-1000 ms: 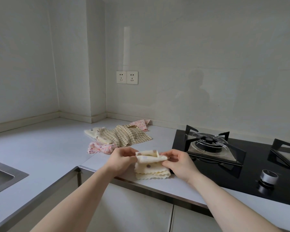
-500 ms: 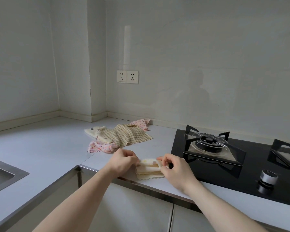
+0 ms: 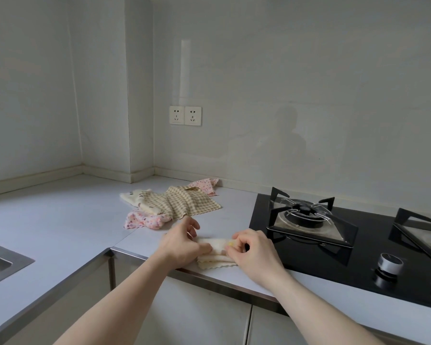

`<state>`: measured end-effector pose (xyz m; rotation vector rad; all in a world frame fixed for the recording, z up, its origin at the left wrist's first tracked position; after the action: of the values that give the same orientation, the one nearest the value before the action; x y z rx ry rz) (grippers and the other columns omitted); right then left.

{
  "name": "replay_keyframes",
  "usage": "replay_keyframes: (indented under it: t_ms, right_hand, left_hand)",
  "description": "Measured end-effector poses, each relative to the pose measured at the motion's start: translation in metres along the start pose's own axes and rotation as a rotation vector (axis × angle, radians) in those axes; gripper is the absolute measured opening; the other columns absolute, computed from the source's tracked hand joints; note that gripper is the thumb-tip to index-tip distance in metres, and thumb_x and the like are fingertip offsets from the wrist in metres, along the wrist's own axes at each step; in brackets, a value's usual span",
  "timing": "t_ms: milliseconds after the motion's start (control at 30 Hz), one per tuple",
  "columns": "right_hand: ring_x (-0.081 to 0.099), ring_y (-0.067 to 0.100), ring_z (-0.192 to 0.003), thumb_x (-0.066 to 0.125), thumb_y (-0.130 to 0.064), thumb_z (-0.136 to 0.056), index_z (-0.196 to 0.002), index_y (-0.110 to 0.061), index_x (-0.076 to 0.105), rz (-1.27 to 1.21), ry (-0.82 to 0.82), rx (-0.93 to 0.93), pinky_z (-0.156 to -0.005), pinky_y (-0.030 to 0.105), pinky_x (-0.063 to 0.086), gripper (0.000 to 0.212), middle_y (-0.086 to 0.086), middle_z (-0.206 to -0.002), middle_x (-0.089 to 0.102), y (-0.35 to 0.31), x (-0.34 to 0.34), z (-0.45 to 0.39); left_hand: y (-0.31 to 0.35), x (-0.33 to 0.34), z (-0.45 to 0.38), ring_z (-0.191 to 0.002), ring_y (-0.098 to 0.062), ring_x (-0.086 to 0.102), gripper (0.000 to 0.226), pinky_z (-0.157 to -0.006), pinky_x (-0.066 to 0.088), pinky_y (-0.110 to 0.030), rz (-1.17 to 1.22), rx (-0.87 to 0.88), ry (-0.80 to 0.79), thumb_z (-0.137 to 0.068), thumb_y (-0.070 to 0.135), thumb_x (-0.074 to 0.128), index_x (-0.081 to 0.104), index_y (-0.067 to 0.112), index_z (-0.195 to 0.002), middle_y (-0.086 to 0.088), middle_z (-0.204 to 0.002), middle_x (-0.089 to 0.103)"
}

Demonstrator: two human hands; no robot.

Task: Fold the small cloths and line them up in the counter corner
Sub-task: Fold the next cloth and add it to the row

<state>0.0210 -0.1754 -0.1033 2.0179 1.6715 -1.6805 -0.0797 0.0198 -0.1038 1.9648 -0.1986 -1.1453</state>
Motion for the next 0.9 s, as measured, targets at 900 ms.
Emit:
replay_keyframes:
  t_ms: [900]
  right_hand:
    - [0.061,0.019,-0.081,0.058,-0.057,-0.079,-0.094,-0.035,0.054,-0.019,-0.039,0.040,-0.073,0.037,0.052,0.027,-0.009,-0.085,0.067,-0.002,0.001,0.001]
  left_hand:
    - [0.007,-0.004,0.003,-0.067,-0.018,0.051,0.013,-0.064,0.037,-0.033,0.078,-0.007,-0.078,-0.067,0.042,0.059,0.058,0.038,-0.055,0.017,-0.049,0.050]
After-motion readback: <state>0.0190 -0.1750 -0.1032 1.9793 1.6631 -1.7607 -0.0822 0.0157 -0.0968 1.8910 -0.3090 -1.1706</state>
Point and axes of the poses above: each hand's wrist, its own z-axis away from the middle knuckle, its own x-axis out of the palm, y = z × x, the point moved 1 cm from there along -z, towards the middle knuckle
